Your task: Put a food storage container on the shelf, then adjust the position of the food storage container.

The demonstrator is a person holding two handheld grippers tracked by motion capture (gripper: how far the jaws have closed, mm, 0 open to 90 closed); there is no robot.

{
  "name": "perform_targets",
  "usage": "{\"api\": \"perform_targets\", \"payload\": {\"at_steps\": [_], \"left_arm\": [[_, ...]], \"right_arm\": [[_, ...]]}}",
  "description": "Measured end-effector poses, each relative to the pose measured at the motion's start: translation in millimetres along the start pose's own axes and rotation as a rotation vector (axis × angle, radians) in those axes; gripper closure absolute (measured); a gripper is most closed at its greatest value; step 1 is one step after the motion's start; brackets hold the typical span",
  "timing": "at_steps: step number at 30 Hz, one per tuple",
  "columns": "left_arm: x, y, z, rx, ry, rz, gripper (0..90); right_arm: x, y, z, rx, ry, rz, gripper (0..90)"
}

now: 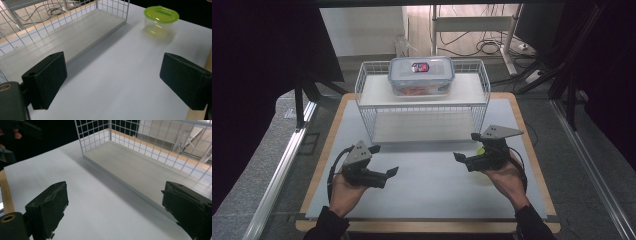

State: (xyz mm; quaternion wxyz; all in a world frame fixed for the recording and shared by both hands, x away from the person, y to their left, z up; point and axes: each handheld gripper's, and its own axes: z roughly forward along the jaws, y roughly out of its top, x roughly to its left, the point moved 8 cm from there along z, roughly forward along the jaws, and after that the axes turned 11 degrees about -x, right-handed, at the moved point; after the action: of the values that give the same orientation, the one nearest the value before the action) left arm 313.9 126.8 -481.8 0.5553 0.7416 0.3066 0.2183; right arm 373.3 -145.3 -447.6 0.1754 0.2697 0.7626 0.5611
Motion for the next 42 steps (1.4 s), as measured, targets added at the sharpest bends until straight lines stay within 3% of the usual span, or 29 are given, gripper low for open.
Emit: {"api": "perform_targets", "payload": {"at_steps": [3, 8, 13, 16, 21, 23, 26, 29, 31, 34, 37, 42], "left_arm": [[-5.4, -9.8, -5.6, 0.011, 0.009, 0.024, 5.7], [-10.7, -29.1, -9.6, 0.004, 0.025, 0.016, 3.7], [-11.6, -52.0, -11.5, 0.036, 0.053, 0.034, 1.8], [-12.5, -61.7, -11.8, 0.052, 0.051, 0.022, 1.7], [-15.4, -83.5, -6.6, 0.102, 0.029, -0.013, 1.6], [-15.8, -88.4, -4.7, 0.125, 0.035, 0.005, 1.7], [-16.5, -87.5, -4.1, 0.12, 0.04, 0.021, 1.6], [-15.4, -87.9, -4.6, 0.117, 0.045, 0.025, 1.6], [-14.1, -88.6, -4.8, 0.114, 0.047, 0.023, 1.7], [-13.3, -87.8, -5.9, 0.105, 0.048, 0.023, 1.8], [-13.4, -86.8, -6.2, 0.096, 0.048, 0.025, 1.8], [-13.5, -88.1, -5.3, 0.102, 0.046, 0.027, 1.9]], "right_arm": [[1.9, -11.4, -4.7, 0.0, -0.013, -0.008, 5.4], [6.4, -29.3, -14.1, 0.007, -0.05, -0.041, 5.3], [13.8, -44.1, -18.9, 0.011, -0.06, -0.054, 5.5], [16.6, -50.8, -20.7, 0.017, -0.066, -0.059, 5.6], [21.0, -70.7, -22.4, 0.063, -0.06, -0.052, 5.3], [19.9, -80.0, -22.8, 0.088, -0.072, -0.069, 5.3], [15.9, -88.8, -22.2, 0.116, -0.089, -0.07, 4.7], [11.3, -94.2, -21.2, 0.141, -0.098, -0.006, 2.6], [8.9, -94.0, -21.4, 0.137, -0.11, 0.013, 0.7], [7.2, -90.1, -23.3, 0.119, -0.107, 0.077, 1.2], [4.5, -87.5, -26.0, 0.122, -0.126, 0.061, 11.0], [-7.6, -79.4, -37.2, 0.12, -0.158, 0.053, 39.9]]}}
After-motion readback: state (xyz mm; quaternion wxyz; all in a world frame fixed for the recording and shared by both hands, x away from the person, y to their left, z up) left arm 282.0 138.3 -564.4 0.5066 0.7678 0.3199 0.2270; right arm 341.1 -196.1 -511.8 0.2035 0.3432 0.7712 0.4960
